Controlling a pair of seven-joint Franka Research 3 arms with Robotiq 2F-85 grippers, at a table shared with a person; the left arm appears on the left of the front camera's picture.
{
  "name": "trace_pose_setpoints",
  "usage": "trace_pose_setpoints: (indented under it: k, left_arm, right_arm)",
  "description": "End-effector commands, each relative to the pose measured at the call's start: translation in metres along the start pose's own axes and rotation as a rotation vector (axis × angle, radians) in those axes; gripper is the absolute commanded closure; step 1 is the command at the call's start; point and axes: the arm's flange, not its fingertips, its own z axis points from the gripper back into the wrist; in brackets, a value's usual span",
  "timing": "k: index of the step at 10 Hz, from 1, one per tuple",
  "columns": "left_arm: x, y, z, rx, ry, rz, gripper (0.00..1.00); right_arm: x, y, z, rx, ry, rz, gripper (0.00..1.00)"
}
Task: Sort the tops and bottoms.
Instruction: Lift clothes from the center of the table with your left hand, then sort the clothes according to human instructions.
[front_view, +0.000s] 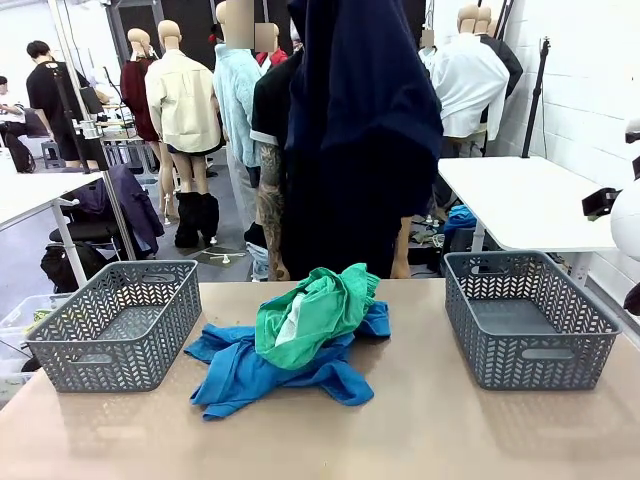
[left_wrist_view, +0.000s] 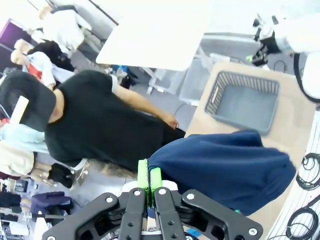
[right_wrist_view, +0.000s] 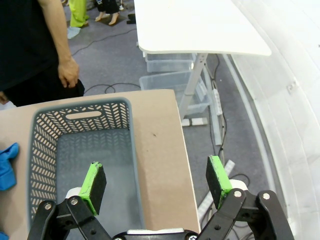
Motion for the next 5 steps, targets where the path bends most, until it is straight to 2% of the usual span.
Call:
trace_pose_setpoints:
  k: [1,2,5]
  left_arm:
    - [0.029,0.003,0.008,0.006,0.016,-0.004,1.0]
    - [0.0,0.0,0.0,0.0,0.0,0.0,1.0]
    - [0.0,0.0,0.0,0.0,0.0,0.0,1.0]
  right_arm:
    - [-0.001,0.001,-0.001,-0.005,0.009,-0.001,0.0]
    - [-0.001,0.001,-0.001,-0.005,0.009,-0.001,0.0]
    - [-0.001,0.001,-0.001,-0.005,0.009,-0.001,0.0]
